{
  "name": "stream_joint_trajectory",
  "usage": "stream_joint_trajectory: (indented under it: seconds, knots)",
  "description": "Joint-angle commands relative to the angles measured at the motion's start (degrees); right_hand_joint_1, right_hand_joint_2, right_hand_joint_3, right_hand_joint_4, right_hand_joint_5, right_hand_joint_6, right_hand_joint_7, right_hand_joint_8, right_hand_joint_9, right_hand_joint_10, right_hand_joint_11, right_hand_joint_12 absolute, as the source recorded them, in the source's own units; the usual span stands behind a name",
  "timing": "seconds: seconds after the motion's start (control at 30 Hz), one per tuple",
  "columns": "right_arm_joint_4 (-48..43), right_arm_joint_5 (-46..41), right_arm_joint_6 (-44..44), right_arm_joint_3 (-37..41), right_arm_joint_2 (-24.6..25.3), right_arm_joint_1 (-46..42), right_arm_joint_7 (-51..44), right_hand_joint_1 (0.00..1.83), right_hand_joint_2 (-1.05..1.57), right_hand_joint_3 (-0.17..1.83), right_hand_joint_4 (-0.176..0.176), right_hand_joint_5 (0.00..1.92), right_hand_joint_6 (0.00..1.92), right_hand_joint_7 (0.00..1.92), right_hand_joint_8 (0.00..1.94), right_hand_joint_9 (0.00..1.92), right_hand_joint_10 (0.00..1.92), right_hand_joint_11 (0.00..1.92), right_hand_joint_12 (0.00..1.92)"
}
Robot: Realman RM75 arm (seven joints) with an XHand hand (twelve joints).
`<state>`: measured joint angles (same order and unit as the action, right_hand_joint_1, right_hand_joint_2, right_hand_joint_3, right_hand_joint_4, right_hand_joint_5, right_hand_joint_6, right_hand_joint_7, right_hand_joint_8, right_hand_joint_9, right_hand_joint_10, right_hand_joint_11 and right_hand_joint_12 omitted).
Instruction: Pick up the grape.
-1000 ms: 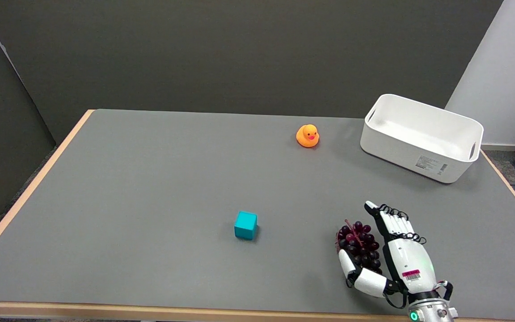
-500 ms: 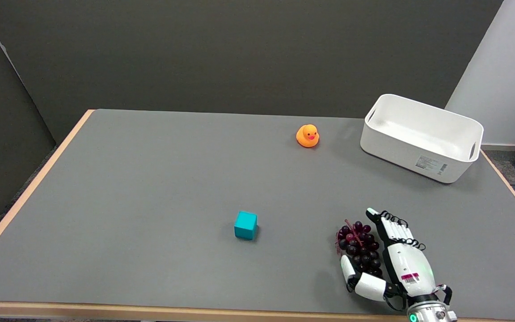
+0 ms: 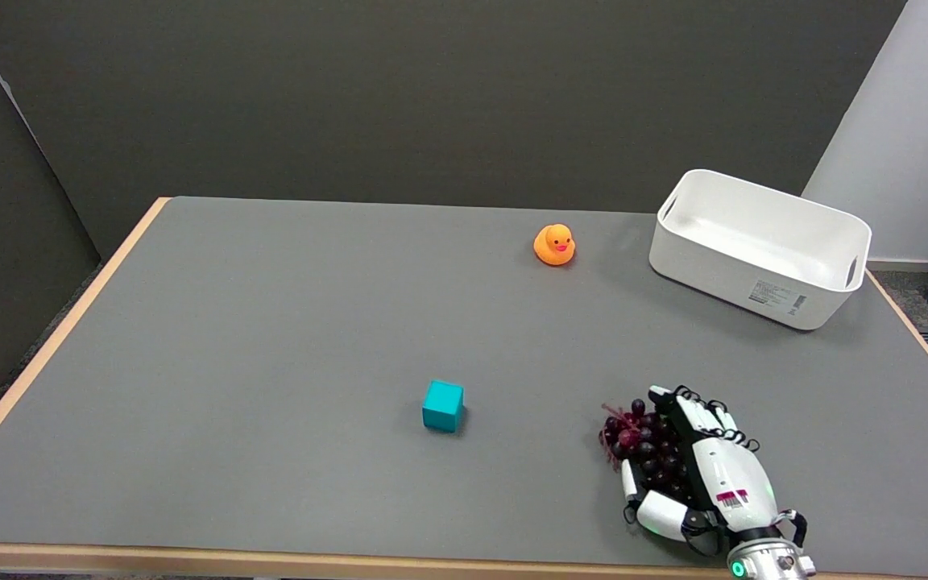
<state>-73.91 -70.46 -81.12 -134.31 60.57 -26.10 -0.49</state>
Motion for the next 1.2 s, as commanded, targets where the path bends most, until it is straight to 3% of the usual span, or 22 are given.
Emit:
stream_joint_trajectory:
  seconds: [0.03,0.07,0.13,0.2,0.4,0.47,0.67,0.83,1.03,1.2]
  knots:
    - [0.23,0.42,0.22,0.01,0.05,2.15,-0.41,1.11,1.19,0.47,-0.176,0.2,0.84,0.33,1.82,0.35,1.61,0.24,1.54]
    - [0.3,0.99,-0.07,0.15,0.05,2.36,-0.41,1.18,1.31,0.34,-0.176,0.19,0.9,0.38,1.94,0.35,1.68,0.25,1.62]
    - [0.67,2.5,-0.96,0.23,0.14,2.83,-0.41,1.17,1.3,0.33,-0.176,0.19,1.15,0.41,1.94,0.37,1.81,0.22,1.82]
    - [1.72,4.89,-2.84,0.23,0.44,3.8,-0.41,1.08,1.39,0.13,-0.176,0.3,1.56,0.54,1.94,0.42,1.9,0.21,1.91]
    - [3.49,11.17,-9.57,0.24,1.17,6.73,-0.41,1.1,1.39,0.09,-0.176,0.38,1.57,0.57,1.94,0.55,1.92,0.14,1.92]
    - [2.73,13.5,-10.99,0.47,1.09,7.82,-0.41,1.04,1.4,0.14,-0.176,0.37,1.82,0.44,1.91,0.59,1.92,0.14,1.92]
    - [-5.14,19.8,-7.13,3.45,-2.88,11.59,-3.02,1.04,1.39,0.17,-0.176,0.38,1.83,0.43,1.91,0.66,1.92,0.26,1.92]
    - [-12.85,19.48,-0.92,7.61,-8.8,15.58,-8.7,1.04,1.37,0.19,-0.176,0.39,1.83,0.44,1.9,0.67,1.92,0.29,1.92]
    - [-18.33,10.81,12.08,21.16,-12.98,18.31,-9.92,1.05,1.35,0.22,-0.176,0.4,1.82,0.45,1.89,0.69,1.92,0.34,1.92]
    - [-17.23,-0.8,30.65,35.72,-12.96,20.36,-10.18,1.05,1.35,0.22,-0.176,0.39,1.82,0.45,1.9,0.7,1.92,0.38,1.92]
